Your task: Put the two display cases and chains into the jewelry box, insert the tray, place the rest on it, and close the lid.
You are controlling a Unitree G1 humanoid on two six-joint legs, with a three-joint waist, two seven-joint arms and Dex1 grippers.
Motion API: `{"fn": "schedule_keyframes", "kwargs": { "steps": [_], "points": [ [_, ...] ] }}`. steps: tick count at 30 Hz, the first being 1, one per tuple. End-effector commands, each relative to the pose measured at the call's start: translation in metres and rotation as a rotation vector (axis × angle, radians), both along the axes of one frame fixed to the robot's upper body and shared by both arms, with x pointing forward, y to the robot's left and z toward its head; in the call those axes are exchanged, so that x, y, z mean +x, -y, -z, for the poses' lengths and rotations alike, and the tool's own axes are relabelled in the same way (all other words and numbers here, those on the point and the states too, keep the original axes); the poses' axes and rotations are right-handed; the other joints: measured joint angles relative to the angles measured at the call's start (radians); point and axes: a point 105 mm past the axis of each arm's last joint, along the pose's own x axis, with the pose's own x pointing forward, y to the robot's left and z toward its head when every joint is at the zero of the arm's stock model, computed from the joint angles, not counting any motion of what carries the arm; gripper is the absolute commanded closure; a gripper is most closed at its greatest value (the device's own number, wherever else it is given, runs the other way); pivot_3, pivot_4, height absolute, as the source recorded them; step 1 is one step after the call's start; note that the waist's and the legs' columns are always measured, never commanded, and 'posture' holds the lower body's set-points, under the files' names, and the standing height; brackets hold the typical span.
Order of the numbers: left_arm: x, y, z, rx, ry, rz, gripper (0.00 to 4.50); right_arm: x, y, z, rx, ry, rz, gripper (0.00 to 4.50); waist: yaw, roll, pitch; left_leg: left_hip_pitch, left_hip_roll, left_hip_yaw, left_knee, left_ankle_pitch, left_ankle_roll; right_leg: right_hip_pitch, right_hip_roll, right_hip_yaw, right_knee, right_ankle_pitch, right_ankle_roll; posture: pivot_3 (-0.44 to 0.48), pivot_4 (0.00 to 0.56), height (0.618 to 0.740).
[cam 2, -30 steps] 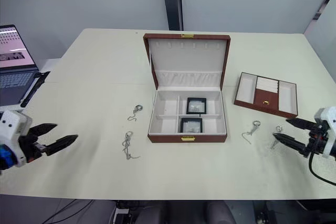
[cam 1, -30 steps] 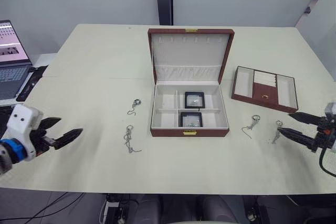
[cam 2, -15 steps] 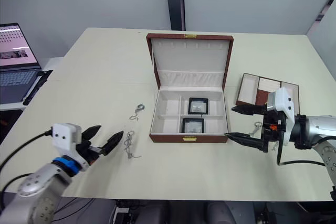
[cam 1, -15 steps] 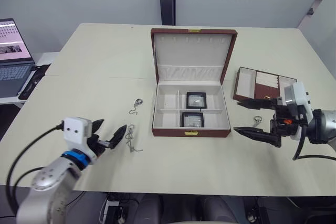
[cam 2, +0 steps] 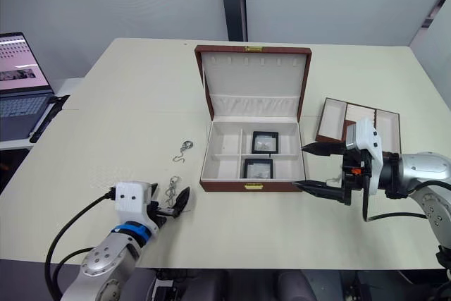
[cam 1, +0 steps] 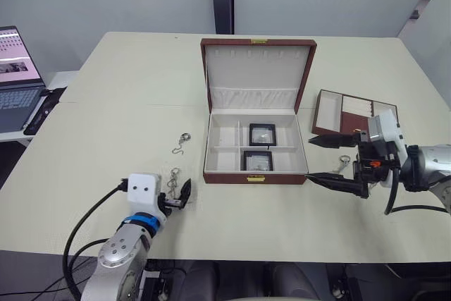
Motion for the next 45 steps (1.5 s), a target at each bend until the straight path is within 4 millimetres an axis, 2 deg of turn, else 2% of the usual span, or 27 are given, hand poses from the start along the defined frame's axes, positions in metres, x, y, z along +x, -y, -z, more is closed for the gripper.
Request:
{"fn": "schedule_keyframes", "kwargs": {
  "steps": [1, 6, 10, 23, 26, 39, 45],
  "points": [
    [0.004, -0.012, 0.0, 0.04, -0.003, -0.074, 0.01, -0.005, -0.006, -0.011, 0.012, 0.046, -0.035, 0.0, 0.0, 0.0, 0.0, 0.0, 0.0, 0.0, 0.0, 0.0, 0.0, 0.0, 0.0, 0.0, 0.0, 0.0, 0.0, 0.0, 0.15, 0.74],
    [0.007, -0.009, 0.002, 0.058, -0.021, -0.063, 0.01, -0.005, -0.006, -0.012, 0.013, 0.045, -0.033, 0.0, 0.0, 0.0, 0.0, 0.0, 0.0, 0.0, 0.0, 0.0, 0.0, 0.0, 0.0, -0.001, 0.0, 0.0, 0.0, 0.0, 0.15, 0.74],
    [0.006, 0.005, 0.004, 0.036, -0.046, -0.038, 0.01, -0.007, -0.005, -0.011, 0.011, 0.042, -0.025, 0.0, 0.001, 0.0, 0.0, 0.001, 0.0, 0.0, 0.0, 0.0, 0.0, 0.001, 0.0, 0.0, 0.0, 0.0, 0.0, 0.0, 0.15, 0.74],
    [-0.002, -0.004, 0.019, 0.022, -0.116, -0.032, 0.01, -0.005, -0.004, -0.012, 0.002, 0.049, -0.018, 0.0, 0.001, 0.0, 0.0, 0.001, -0.001, 0.0, 0.0, 0.0, 0.0, 0.001, 0.0, 0.0, 0.0, 0.0, 0.0, 0.0, 0.15, 0.74],
    [-0.004, -0.006, 0.024, 0.02, -0.124, -0.035, 0.64, -0.004, -0.004, -0.012, 0.003, 0.053, -0.016, 0.0, 0.001, 0.001, 0.0, 0.001, -0.001, 0.0, 0.0, 0.0, 0.0, 0.001, 0.0, 0.0, 0.0, 0.0, 0.0, 0.0, 0.15, 0.74],
    [-0.007, -0.012, 0.036, 0.004, -0.135, -0.05, 4.39, -0.002, -0.003, -0.015, 0.004, 0.062, -0.015, 0.0, 0.0, 0.008, -0.005, 0.007, -0.001, 0.001, -0.001, 0.0, 0.0, 0.007, 0.0, 0.0, -0.002, 0.0, 0.0, 0.0, 0.15, 0.74],
    [-0.005, -0.017, 0.038, -0.008, -0.12, -0.064, 4.45, -0.003, -0.003, -0.015, 0.01, 0.064, -0.018, 0.0, 0.0, 0.009, -0.005, 0.007, -0.001, 0.001, -0.002, 0.0, 0.0, 0.008, 0.0, 0.0, -0.003, 0.0, 0.0, 0.0, 0.15, 0.74]
  ]
}}
